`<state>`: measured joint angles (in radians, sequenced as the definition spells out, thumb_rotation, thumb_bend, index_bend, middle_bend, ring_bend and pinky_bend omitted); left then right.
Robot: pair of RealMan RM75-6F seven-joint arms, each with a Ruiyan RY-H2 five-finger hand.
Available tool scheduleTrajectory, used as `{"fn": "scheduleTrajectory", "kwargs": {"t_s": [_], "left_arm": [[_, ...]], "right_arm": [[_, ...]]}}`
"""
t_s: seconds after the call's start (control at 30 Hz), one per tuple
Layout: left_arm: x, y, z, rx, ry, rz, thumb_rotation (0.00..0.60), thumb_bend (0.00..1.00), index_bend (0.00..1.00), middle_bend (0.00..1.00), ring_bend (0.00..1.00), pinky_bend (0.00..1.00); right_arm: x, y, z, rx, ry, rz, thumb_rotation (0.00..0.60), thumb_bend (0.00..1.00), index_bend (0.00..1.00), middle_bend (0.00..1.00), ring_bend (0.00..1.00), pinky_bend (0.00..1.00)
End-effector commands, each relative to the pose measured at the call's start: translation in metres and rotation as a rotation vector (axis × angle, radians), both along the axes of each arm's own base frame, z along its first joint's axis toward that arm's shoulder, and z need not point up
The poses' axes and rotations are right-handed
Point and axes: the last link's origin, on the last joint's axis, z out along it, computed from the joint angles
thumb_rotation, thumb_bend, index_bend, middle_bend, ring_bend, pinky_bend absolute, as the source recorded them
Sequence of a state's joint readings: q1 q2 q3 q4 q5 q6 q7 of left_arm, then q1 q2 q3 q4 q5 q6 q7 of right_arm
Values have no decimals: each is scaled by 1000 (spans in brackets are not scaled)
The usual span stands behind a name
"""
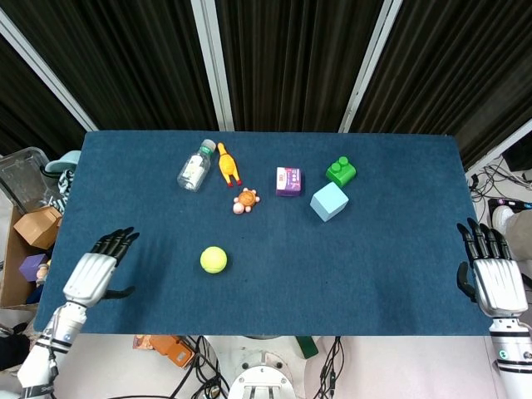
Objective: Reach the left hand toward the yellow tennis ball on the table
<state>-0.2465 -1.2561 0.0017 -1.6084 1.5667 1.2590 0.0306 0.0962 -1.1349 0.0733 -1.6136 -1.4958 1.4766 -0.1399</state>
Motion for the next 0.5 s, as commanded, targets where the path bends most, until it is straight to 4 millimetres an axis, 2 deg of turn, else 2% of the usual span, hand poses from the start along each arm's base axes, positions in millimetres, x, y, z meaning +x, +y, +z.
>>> {"fn": "scheduleTrajectory", "kwargs": {"t_s": [0.03, 0.23, 0.5], "left_arm": [[19, 11, -22, -55, -17, -42, 600, 112, 28, 0, 0, 108], [39, 25, -50, -105, -36, -76, 600, 111, 28, 0, 0, 107], [64, 26, -77, -161, -41, -119, 600, 112, 28, 0, 0, 107]], "right_arm": [[0, 0, 0, 0, -2, 0, 600, 850, 0, 33, 105, 117], [0, 0, 0, 0, -5, -1, 600, 850, 0, 33, 105, 117], [1, 0, -1, 5, -3, 3, 600, 851, 0, 33, 105, 117]]}}
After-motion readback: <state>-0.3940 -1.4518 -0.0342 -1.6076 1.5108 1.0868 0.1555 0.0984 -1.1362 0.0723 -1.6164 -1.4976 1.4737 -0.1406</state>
